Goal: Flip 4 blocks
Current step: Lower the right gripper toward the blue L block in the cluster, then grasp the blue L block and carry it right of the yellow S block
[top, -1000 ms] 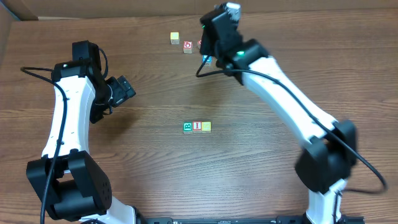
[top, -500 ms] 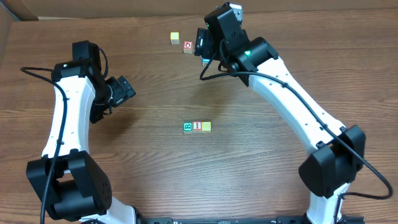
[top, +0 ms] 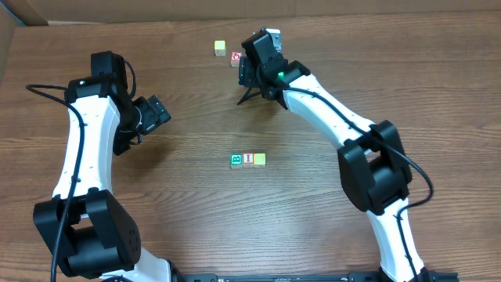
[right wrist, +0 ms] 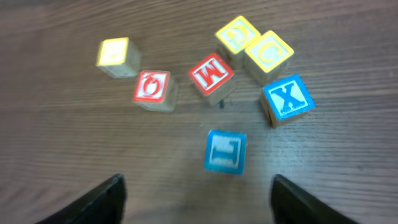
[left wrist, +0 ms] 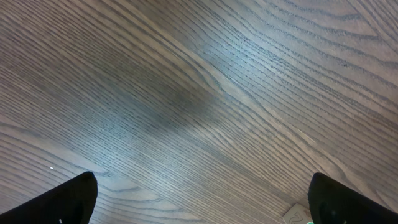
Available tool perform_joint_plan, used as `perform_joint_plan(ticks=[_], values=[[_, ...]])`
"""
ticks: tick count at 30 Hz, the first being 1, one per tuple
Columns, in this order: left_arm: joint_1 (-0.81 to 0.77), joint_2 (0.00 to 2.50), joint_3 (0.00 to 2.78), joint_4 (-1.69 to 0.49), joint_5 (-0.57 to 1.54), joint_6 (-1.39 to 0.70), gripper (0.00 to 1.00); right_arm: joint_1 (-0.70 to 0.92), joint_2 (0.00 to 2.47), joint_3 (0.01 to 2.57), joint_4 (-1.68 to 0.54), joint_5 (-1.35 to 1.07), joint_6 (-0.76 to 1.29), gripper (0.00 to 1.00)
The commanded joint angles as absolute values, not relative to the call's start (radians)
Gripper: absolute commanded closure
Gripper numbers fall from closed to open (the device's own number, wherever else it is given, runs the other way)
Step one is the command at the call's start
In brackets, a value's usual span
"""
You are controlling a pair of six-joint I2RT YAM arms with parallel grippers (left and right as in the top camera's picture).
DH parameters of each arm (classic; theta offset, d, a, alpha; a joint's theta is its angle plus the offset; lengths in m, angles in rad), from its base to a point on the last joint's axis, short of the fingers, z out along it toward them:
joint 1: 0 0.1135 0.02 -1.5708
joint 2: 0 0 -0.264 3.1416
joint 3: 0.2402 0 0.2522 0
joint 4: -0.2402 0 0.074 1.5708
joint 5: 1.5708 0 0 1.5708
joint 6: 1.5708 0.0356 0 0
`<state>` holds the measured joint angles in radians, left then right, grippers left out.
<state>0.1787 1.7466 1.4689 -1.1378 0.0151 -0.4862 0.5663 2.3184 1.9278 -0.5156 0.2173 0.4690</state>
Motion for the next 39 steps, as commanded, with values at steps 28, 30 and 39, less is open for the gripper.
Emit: perform_joint_plan(ticks=[28, 30, 39], values=[[0.182, 1.729, 1.489, -1.140, 0.012, -0.471, 0.00, 0.552, 2.422, 1.932, -0.382, 0.340, 0.463, 0.78], [0.182, 1.729, 1.489, -1.140, 0.012, -0.471, 0.00, 0.552, 2.374, 1.932, -0.411, 0.340, 0.462, 0.78], [0.182, 1.729, 1.489, -1.140, 0.012, -0.471, 0.00, 0.556, 2.084, 1.932, -0.714, 0.338, 0.464, 0.79]])
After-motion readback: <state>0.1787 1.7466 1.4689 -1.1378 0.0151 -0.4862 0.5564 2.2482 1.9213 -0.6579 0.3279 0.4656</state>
